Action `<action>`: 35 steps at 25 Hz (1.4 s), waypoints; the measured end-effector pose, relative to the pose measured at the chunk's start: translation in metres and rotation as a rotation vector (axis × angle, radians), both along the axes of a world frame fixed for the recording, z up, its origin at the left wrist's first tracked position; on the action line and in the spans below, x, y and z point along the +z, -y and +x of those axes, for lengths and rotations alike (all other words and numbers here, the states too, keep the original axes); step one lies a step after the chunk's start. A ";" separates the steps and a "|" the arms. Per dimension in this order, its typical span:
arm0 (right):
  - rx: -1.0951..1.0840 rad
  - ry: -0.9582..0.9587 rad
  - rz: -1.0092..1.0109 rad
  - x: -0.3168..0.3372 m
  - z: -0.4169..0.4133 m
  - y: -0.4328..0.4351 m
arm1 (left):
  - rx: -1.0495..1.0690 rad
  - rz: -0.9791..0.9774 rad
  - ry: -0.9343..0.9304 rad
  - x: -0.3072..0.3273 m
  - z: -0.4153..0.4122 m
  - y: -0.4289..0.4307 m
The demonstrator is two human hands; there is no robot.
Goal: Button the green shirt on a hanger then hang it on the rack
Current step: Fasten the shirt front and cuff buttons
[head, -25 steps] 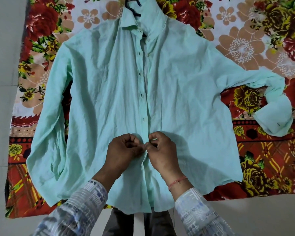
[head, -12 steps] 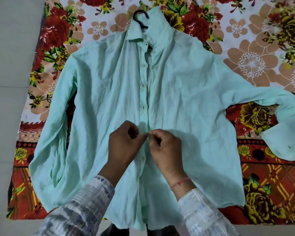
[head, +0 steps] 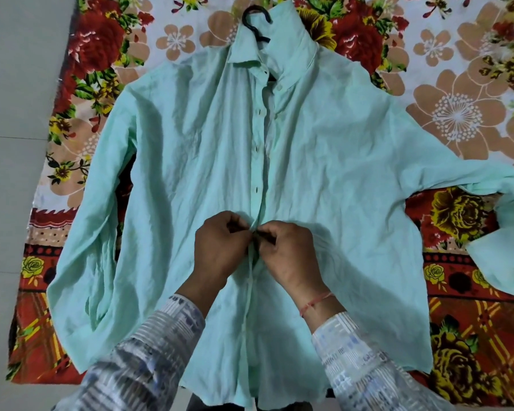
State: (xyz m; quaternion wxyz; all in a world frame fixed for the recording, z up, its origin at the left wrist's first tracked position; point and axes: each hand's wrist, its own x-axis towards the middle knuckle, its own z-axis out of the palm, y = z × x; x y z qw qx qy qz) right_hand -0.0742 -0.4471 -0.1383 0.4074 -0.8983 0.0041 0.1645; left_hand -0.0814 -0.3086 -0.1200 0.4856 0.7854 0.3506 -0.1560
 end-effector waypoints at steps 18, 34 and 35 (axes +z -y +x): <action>-0.223 -0.082 0.064 0.005 -0.005 -0.010 | 0.035 -0.383 -0.032 -0.011 -0.003 -0.026; -0.147 -0.170 0.110 0.008 0.005 -0.004 | 0.071 -0.439 -0.010 -0.013 0.000 -0.023; -0.136 -0.164 0.102 0.009 0.005 -0.004 | 0.052 -0.423 -0.005 -0.013 -0.001 -0.023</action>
